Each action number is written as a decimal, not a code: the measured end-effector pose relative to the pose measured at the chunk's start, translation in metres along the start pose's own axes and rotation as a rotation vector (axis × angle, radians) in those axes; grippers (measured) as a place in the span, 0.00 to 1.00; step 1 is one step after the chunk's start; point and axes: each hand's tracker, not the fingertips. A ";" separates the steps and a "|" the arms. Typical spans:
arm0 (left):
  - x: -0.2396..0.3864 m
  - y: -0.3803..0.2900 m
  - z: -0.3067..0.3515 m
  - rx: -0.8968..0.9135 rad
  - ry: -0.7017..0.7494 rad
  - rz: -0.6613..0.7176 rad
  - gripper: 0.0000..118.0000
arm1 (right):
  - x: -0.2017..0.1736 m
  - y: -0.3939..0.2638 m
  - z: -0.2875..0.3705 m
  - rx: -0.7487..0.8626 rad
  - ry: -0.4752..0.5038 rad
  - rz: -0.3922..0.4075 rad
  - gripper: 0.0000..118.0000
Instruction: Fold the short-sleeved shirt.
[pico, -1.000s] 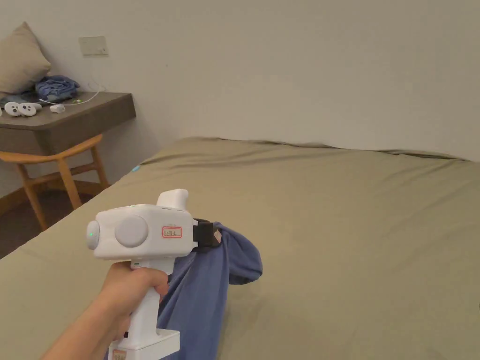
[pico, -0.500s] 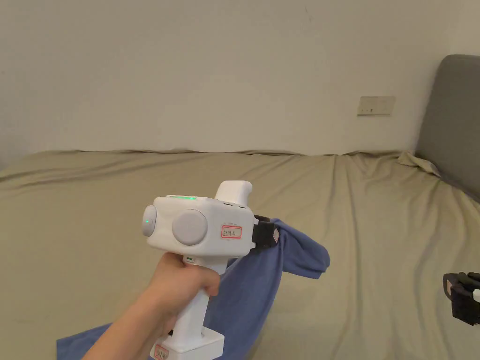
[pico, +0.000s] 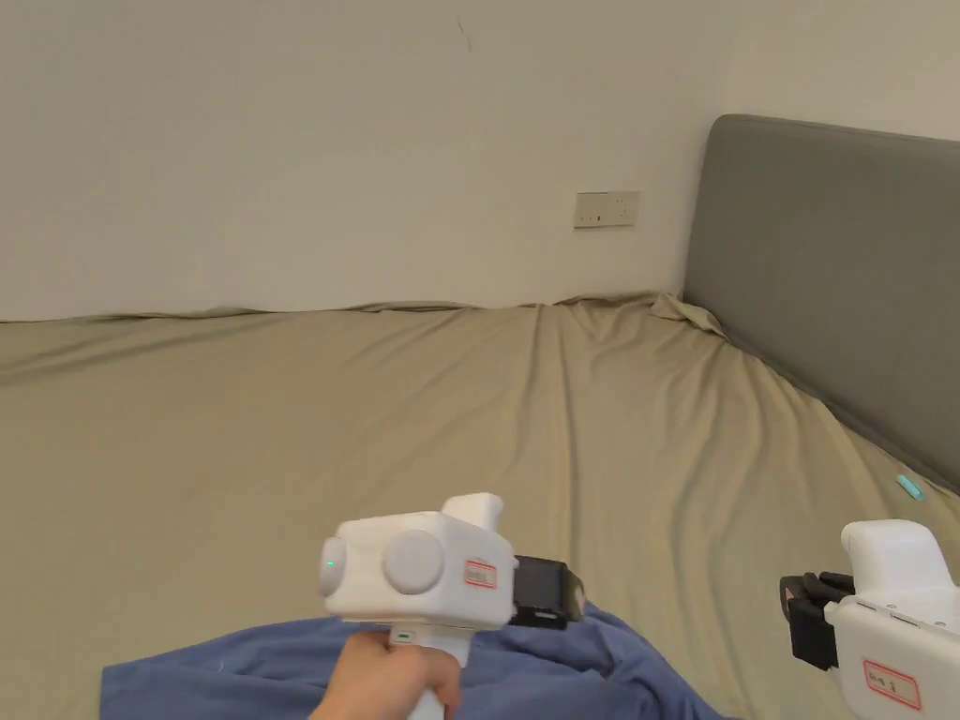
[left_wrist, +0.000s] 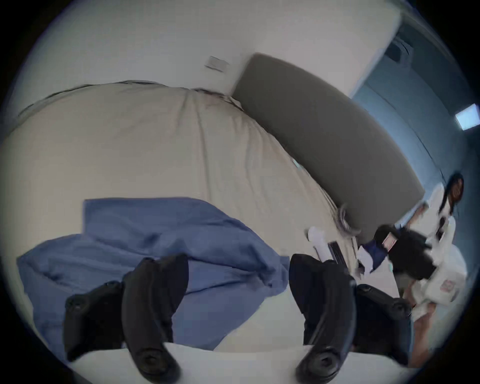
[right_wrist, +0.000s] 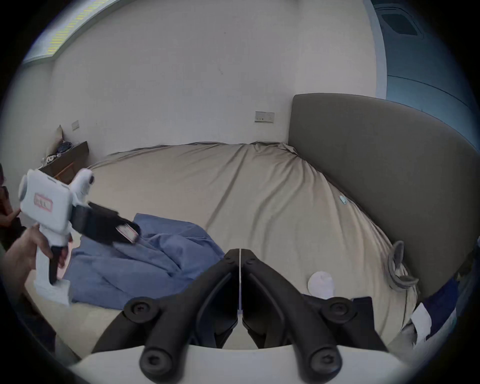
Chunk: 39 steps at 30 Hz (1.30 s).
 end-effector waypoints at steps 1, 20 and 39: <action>-0.013 0.007 0.020 0.049 0.045 0.003 0.78 | -0.004 0.002 -0.002 0.005 0.011 0.005 0.03; -0.168 -0.146 0.275 0.310 0.639 0.257 0.00 | -0.096 0.016 -0.049 -0.003 0.197 0.096 0.03; -0.307 -0.023 0.062 -0.184 0.539 0.435 0.97 | -0.050 0.008 -0.059 -0.121 0.066 0.113 0.03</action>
